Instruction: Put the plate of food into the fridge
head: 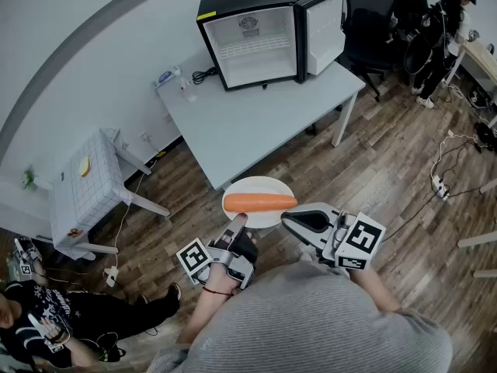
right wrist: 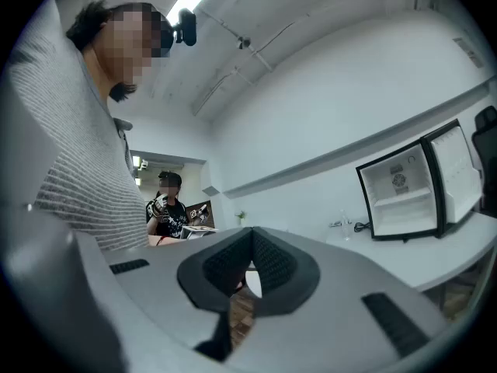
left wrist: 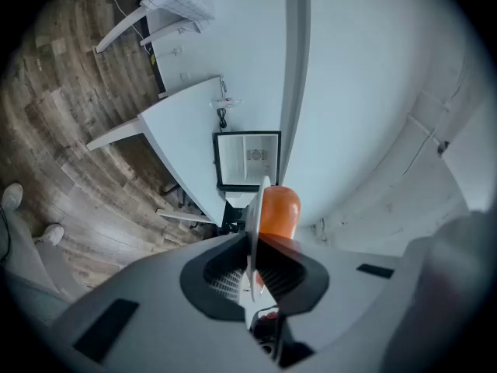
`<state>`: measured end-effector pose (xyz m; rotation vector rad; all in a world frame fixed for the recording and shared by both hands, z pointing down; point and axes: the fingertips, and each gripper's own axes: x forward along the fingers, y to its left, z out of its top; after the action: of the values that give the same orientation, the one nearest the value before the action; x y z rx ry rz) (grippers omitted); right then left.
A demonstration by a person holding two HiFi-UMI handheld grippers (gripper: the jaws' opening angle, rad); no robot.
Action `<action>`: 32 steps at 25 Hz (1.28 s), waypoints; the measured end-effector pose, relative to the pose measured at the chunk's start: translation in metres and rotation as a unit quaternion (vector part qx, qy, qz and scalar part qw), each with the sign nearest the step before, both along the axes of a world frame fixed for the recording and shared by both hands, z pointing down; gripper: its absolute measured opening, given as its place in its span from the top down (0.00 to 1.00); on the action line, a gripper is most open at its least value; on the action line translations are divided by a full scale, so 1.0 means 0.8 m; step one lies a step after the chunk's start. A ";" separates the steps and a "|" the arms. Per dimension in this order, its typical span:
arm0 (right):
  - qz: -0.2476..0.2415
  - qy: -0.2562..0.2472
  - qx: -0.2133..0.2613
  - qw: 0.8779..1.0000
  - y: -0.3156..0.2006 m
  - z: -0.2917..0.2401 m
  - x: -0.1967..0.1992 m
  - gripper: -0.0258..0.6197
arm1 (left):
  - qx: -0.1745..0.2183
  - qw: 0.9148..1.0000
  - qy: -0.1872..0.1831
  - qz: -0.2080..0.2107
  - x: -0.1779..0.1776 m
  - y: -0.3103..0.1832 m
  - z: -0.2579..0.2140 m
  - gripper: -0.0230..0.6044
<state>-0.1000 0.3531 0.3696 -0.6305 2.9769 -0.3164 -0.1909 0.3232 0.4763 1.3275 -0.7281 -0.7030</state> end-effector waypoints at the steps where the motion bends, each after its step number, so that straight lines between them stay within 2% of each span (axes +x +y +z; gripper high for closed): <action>1: 0.001 -0.001 0.000 1.000 -0.001 -0.001 0.002 0.94 | -0.001 1.000 0.000 0.000 0.000 0.001 0.000 0.91; 11: 0.002 -0.005 -0.003 1.000 -0.010 0.000 0.010 0.94 | -0.005 1.000 -0.001 -0.003 0.001 0.000 0.001 0.91; 17: -0.062 -0.035 0.004 0.997 0.011 -0.008 -0.002 0.94 | -0.006 1.000 -0.001 -0.006 0.005 -0.001 0.003 0.91; 24: -0.155 0.004 0.058 0.986 0.056 -0.004 -0.020 0.94 | -0.009 1.000 -0.007 -0.006 0.014 -0.002 0.009 0.91; 32: -0.169 0.003 0.063 0.984 0.054 -0.007 0.001 0.94 | -0.011 1.000 -0.009 -0.005 0.036 -0.010 0.007 0.91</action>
<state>-0.0990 0.3959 0.3637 -0.1100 3.0706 -0.1440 -0.1617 0.3155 0.4818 1.3115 -0.7562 -0.6898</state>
